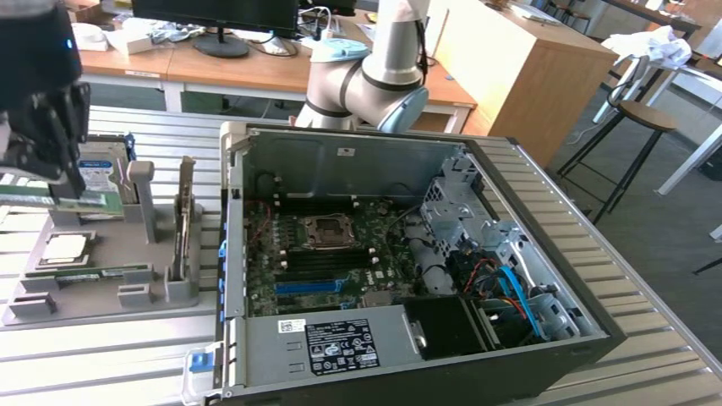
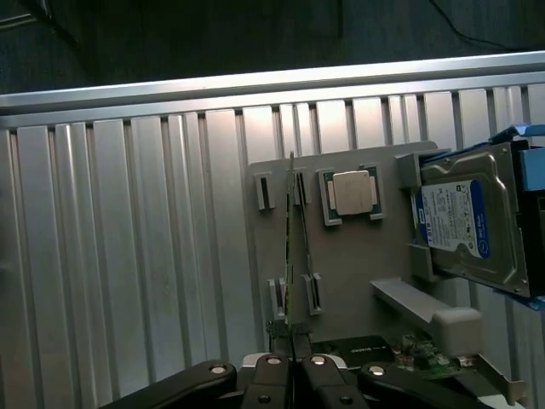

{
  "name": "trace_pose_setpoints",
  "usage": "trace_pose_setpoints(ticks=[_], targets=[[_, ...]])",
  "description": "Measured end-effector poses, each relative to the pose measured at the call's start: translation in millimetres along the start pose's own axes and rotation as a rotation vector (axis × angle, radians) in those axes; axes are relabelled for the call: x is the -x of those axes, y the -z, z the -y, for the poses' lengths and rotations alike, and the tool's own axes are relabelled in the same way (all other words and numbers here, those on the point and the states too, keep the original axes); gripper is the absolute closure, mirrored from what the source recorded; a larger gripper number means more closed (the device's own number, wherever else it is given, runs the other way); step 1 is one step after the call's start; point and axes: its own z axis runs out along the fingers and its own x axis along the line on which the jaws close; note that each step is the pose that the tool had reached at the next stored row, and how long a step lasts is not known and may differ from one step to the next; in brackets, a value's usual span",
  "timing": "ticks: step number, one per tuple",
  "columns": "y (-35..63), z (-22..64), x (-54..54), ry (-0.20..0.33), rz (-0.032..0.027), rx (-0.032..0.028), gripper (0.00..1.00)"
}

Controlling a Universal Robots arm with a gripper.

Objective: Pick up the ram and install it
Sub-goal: 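Pick up the ram and move it above insertion slot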

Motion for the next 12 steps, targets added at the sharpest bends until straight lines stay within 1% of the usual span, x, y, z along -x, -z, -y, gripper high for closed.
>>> trace_pose_setpoints(ticks=[8,12], targets=[[29.2,-0.4,0.9,0.000,-0.0047,-0.0005,0.89],[41.4,-0.6,1.2,0.000,-0.0057,-0.0006,0.89]])
